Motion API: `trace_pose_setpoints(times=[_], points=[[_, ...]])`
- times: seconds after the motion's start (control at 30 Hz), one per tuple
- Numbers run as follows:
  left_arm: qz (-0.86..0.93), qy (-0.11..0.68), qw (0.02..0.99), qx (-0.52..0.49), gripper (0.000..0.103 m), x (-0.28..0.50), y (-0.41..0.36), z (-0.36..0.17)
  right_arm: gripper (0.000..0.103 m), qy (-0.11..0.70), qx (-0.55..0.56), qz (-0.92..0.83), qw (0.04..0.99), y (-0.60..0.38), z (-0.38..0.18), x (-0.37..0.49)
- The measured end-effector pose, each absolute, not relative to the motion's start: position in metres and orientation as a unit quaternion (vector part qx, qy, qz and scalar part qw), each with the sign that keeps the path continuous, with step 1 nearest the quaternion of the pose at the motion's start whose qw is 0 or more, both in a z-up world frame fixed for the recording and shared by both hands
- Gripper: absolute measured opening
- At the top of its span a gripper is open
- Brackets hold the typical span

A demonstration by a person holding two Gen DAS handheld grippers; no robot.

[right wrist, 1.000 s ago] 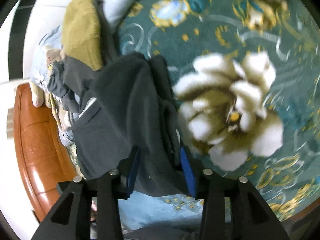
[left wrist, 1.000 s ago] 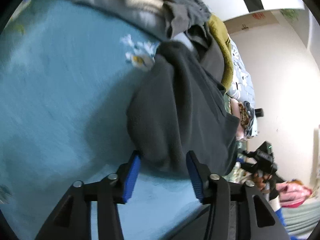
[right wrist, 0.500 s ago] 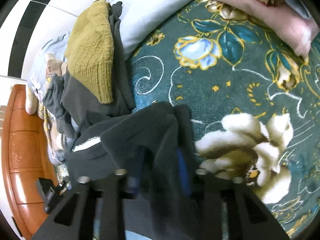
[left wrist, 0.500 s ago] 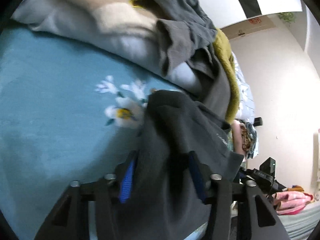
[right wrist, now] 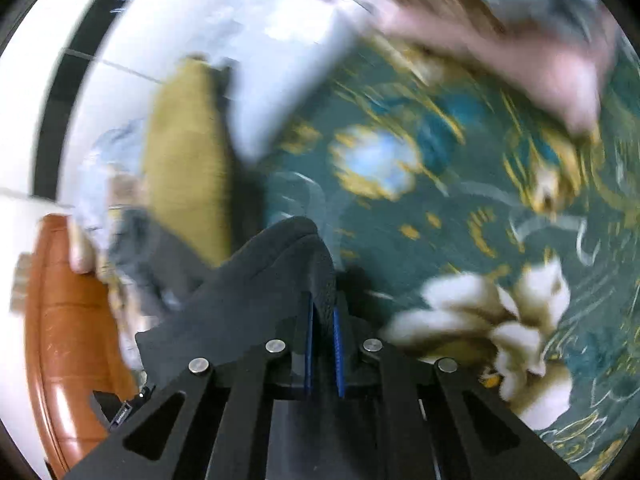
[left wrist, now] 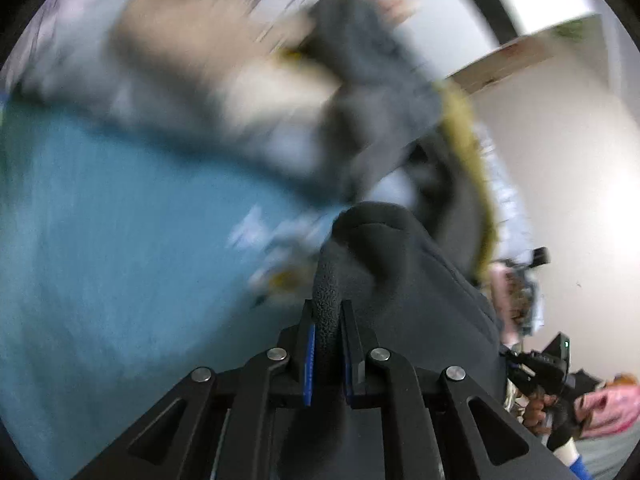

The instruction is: Fold clothes

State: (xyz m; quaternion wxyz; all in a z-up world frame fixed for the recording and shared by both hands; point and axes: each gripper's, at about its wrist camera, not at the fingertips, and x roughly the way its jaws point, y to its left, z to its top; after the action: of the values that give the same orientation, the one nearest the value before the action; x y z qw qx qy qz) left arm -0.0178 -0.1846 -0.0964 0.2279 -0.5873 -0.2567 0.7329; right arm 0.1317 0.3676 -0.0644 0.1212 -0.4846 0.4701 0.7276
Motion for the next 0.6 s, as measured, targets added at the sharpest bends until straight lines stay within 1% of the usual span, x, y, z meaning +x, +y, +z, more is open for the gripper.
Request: trace_pose_setpoints(times=[0.07, 0.17, 0.23, 0.27, 0.3, 0.33, 0.37, 0.4, 0.43, 0.47, 0.5, 0.53, 0.6], points=[[0.723, -0.28, 0.221, -0.592, 0.011, -0.018, -0.189, -0.108, 0.008, 0.491, -0.488, 0.71, 0.131, 0.368, -0.083, 0.139], [0.711, -0.296, 0.227, -0.596, 0.013, -0.019, -0.19, -0.11, 0.009, 0.511, -0.474, 0.706, 0.128, 0.37, -0.087, 0.147], [0.702, -0.306, 0.242, -0.595, 0.014, -0.02, -0.191, -0.106, 0.009, 0.506, -0.473, 0.713, 0.111, 0.369, -0.079, 0.145], [0.696, -0.313, 0.253, -0.594, 0.022, -0.02, -0.191, -0.105, 0.01, 0.504, -0.472, 0.716, 0.103, 0.369, -0.075, 0.144], [0.689, -0.321, 0.264, -0.594, 0.04, -0.02, -0.192, -0.104, 0.013, 0.501, -0.472, 0.719, 0.094, 0.369, -0.071, 0.143], [0.681, -0.328, 0.275, -0.594, 0.051, -0.021, -0.192, -0.103, 0.013, 0.499, -0.47, 0.723, 0.086, 0.369, -0.068, 0.143], [0.676, -0.331, 0.285, -0.593, 0.067, -0.021, -0.192, -0.101, 0.021, 0.498, -0.467, 0.726, 0.078, 0.369, -0.065, 0.145], [0.674, -0.326, 0.296, -0.593, 0.074, -0.02, -0.192, -0.098, 0.041, 0.498, -0.464, 0.729, 0.07, 0.37, -0.063, 0.147], [0.672, -0.318, 0.306, -0.594, 0.077, -0.018, -0.19, -0.096, 0.063, 0.501, -0.461, 0.73, 0.061, 0.37, -0.062, 0.15], [0.669, -0.308, 0.316, -0.598, 0.083, -0.017, -0.187, -0.095, 0.07, 0.507, -0.459, 0.728, 0.049, 0.37, -0.062, 0.153], [0.664, -0.295, 0.327, -0.604, 0.087, -0.016, -0.183, -0.095, 0.075, 0.516, -0.46, 0.722, 0.034, 0.37, -0.064, 0.155], [0.659, -0.282, 0.337, -0.611, 0.087, -0.014, -0.179, -0.094, 0.078, 0.526, -0.464, 0.713, 0.021, 0.369, -0.067, 0.156], [0.647, -0.25, 0.348, -0.631, 0.087, -0.012, -0.166, -0.098, 0.078, 0.541, -0.482, 0.69, 0.002, 0.367, -0.075, 0.156]])
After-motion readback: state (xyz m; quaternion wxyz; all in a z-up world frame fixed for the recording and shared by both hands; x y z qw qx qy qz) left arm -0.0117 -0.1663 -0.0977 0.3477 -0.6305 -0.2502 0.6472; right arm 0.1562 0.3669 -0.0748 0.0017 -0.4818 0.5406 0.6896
